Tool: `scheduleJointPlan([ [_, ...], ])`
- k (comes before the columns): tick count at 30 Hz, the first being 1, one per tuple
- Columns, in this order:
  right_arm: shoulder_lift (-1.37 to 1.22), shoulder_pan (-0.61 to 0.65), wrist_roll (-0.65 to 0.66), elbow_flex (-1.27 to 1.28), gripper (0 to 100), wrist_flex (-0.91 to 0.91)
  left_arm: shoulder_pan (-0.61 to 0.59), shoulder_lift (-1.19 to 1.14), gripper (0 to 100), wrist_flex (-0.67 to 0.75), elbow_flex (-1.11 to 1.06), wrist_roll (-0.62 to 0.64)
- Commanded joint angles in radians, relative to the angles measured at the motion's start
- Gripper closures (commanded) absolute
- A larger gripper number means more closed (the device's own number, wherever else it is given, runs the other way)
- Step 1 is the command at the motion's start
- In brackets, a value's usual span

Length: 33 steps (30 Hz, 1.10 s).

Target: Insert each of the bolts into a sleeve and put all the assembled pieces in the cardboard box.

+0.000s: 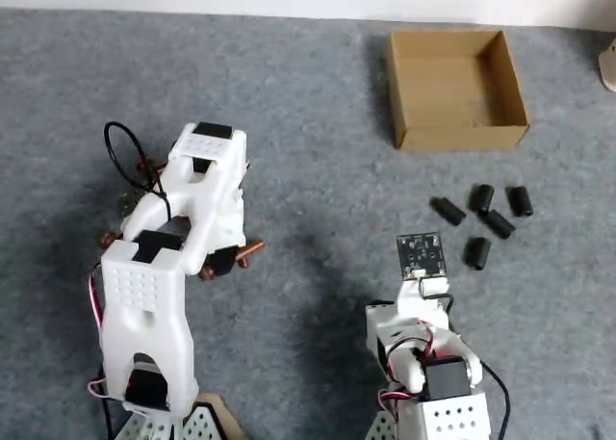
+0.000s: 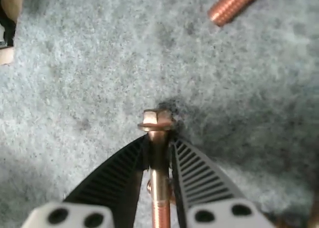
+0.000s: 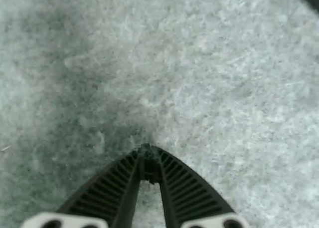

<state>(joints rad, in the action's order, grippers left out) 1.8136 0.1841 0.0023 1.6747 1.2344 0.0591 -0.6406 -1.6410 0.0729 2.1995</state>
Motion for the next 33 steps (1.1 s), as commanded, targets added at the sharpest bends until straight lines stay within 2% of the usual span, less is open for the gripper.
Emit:
scheduleJointPlan([
  [1,0.005,-0.013,-0.003,0.099,99.5,0.002,-0.008,0.004,100,-0.023,-0.018,0.008],
  [6,0.005,-0.013,-0.002,0.099,99.5,0.002,-0.007,0.025,100,-0.069,-0.004,0.006],
  [11,0.005,-0.013,-0.002,0.099,99.5,0.002,-0.004,0.182,100,-0.100,-0.012,-0.006],
  [19,0.005,-0.013,-0.002,0.099,99.5,0.002,0.082,0.427,100,-0.109,-0.168,-0.189],
  [33,0.005,-0.013,-0.002,0.099,99.5,0.002,0.068,0.687,100,-0.109,-0.312,-0.864],
])
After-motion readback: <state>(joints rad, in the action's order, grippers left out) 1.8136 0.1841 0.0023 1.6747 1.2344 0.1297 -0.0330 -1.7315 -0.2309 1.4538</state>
